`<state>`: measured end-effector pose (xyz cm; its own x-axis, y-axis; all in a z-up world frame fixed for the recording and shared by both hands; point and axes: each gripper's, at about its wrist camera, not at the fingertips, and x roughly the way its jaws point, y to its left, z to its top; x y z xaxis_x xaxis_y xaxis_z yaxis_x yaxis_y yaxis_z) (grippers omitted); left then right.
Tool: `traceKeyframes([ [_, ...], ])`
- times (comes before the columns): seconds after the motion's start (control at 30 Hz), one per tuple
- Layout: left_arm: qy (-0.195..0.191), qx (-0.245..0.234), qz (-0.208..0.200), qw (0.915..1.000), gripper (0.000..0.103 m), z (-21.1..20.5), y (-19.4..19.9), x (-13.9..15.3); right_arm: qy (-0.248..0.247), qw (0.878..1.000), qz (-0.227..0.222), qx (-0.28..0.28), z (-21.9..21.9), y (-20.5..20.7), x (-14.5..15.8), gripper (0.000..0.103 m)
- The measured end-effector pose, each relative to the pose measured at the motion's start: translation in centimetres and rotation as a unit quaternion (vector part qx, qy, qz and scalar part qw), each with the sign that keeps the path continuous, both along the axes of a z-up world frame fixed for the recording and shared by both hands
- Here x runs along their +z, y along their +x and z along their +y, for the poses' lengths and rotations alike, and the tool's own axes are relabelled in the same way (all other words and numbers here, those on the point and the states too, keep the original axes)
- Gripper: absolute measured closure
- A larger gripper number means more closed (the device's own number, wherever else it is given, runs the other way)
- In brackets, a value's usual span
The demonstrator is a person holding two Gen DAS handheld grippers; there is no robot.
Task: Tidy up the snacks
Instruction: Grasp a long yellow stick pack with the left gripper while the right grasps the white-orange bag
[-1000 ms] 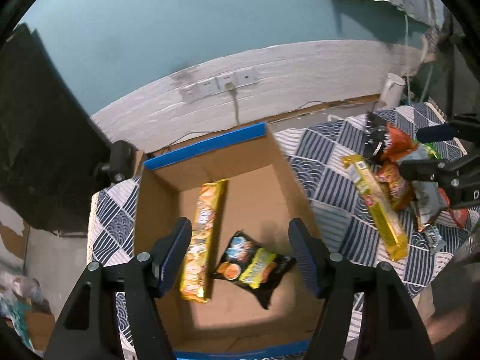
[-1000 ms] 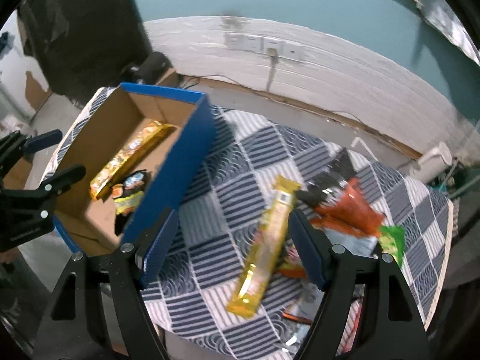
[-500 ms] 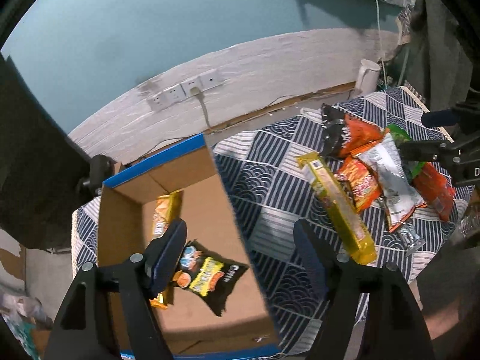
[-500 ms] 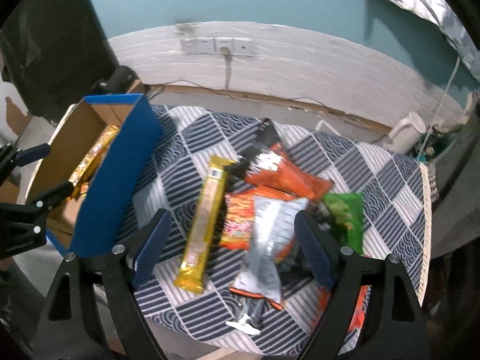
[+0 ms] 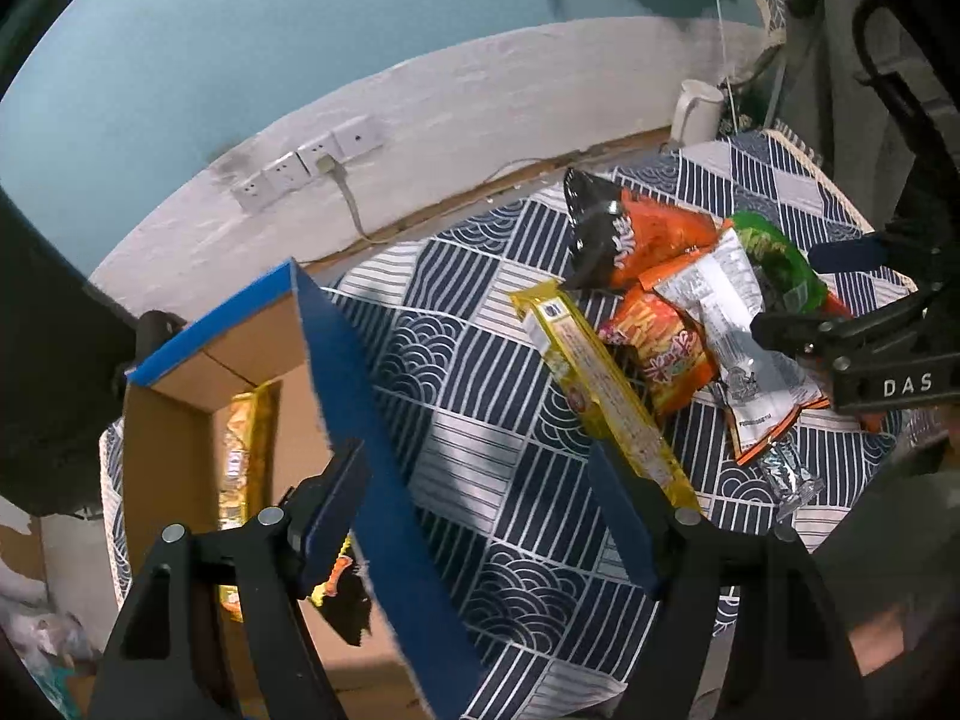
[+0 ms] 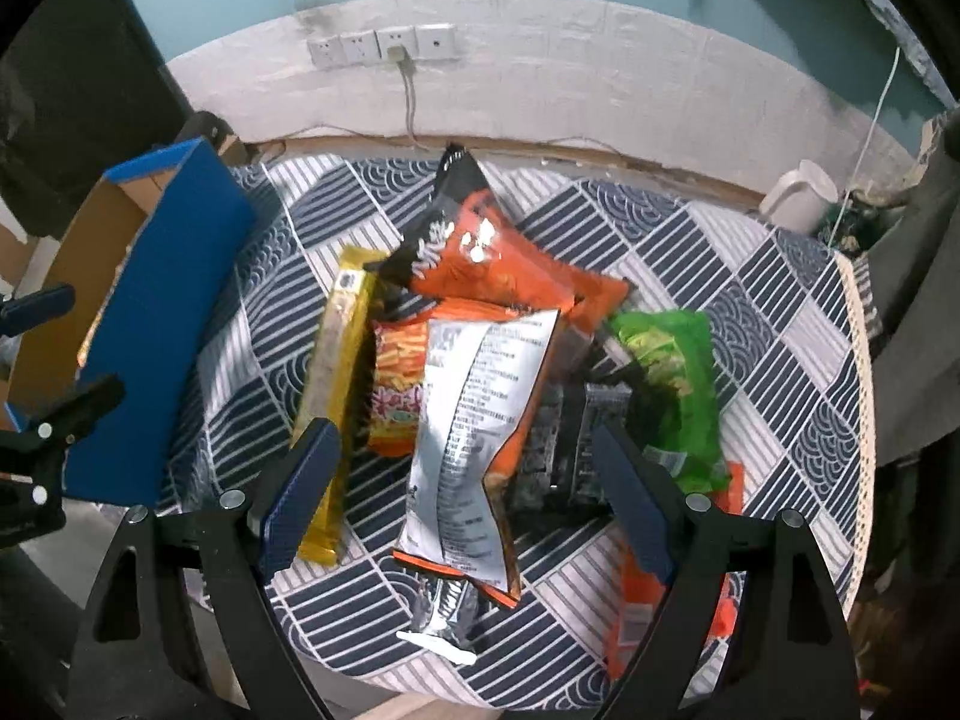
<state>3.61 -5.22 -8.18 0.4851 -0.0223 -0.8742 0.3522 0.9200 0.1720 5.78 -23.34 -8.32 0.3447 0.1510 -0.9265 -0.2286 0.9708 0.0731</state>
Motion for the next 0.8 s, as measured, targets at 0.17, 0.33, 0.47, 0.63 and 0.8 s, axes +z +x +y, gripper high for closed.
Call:
traceKeyframes([
  [0.17,0.0,0.005,0.017,0.9998,0.027,-0.3,0.6,-1.6,-0.012,1.0,0.012,-0.001,0.1,0.3,-1.7,0.017],
  [0.33,0.005,0.009,0.031,0.9995,0.027,-0.7,1.4,-3.3,-0.018,1.0,0.023,0.001,0.4,0.7,-3.3,0.017],
  [0.47,0.001,0.01,0.041,0.9991,0.027,-0.9,1.9,-4.4,-0.023,0.999,0.029,0.003,0.5,0.9,-4.6,0.017],
  [0.63,0.001,0.01,0.054,0.9985,0.027,-1.0,2.3,-5.6,-0.036,0.999,0.03,0.01,0.5,1.3,-6.0,0.017],
  [0.8,0.006,0.008,0.058,0.9983,0.027,-1.3,2.5,-6.2,-0.024,0.998,0.046,0.022,0.0,1.5,-7.0,0.047],
])
